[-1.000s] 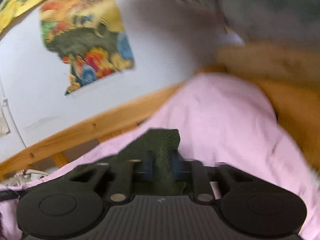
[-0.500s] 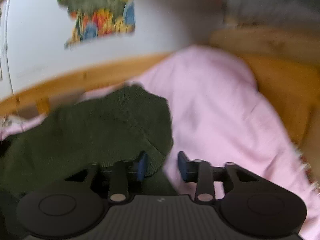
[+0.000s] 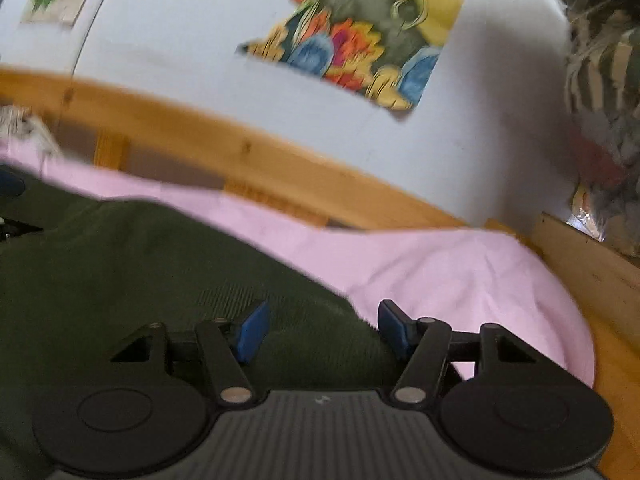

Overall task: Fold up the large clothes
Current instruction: 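Open both tools and release the shirt, pulling back above it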

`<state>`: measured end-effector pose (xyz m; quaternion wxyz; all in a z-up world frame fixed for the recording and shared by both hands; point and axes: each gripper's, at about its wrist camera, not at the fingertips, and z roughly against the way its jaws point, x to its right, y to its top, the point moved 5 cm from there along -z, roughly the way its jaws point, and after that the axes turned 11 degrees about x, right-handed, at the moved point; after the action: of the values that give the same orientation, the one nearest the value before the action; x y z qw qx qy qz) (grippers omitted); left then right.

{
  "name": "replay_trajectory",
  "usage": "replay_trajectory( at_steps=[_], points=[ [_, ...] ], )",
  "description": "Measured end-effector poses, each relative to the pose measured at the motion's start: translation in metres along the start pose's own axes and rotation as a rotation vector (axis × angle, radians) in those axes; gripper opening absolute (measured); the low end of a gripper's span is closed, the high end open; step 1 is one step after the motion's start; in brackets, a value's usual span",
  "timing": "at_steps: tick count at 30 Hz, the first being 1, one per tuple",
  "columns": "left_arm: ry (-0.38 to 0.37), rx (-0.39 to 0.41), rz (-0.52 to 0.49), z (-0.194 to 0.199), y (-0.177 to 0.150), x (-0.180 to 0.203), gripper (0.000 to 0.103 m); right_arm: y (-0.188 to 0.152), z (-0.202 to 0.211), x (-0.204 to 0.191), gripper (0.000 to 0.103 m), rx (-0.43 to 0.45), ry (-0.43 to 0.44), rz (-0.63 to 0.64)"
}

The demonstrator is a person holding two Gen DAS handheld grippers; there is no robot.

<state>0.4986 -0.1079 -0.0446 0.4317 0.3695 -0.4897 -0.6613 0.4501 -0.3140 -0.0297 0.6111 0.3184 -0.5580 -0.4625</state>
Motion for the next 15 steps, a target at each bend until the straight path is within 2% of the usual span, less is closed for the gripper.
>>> replay_trajectory(
  at_steps=[2, 6, 10, 11, 13, 15],
  points=[
    [-0.031, -0.009, 0.041, -0.006, -0.018, -0.005, 0.087, -0.015, -0.001, -0.002, 0.067, 0.029, 0.007, 0.017],
    [-0.064, 0.036, 0.019, -0.009, -0.035, -0.01, 0.088, -0.029, 0.003, -0.007, 0.069, 0.08, -0.033, 0.06],
    [-0.063, 0.029, 0.03, -0.015, -0.032, -0.009, 0.089, -0.024, 0.001, -0.011, 0.072, 0.084, -0.051, 0.105],
    [-0.06, 0.032, 0.027, -0.013, -0.032, -0.009, 0.089, -0.017, 0.005, -0.01, 0.075, 0.063, -0.051, 0.106],
    [-0.024, 0.032, 0.017, -0.006, -0.025, -0.008, 0.089, 0.002, 0.017, -0.013, 0.083, 0.015, -0.076, 0.118],
    [0.042, 0.043, 0.016, 0.014, -0.014, -0.006, 0.088, 0.022, 0.046, -0.024, 0.087, 0.082, -0.035, 0.147]
  ],
)
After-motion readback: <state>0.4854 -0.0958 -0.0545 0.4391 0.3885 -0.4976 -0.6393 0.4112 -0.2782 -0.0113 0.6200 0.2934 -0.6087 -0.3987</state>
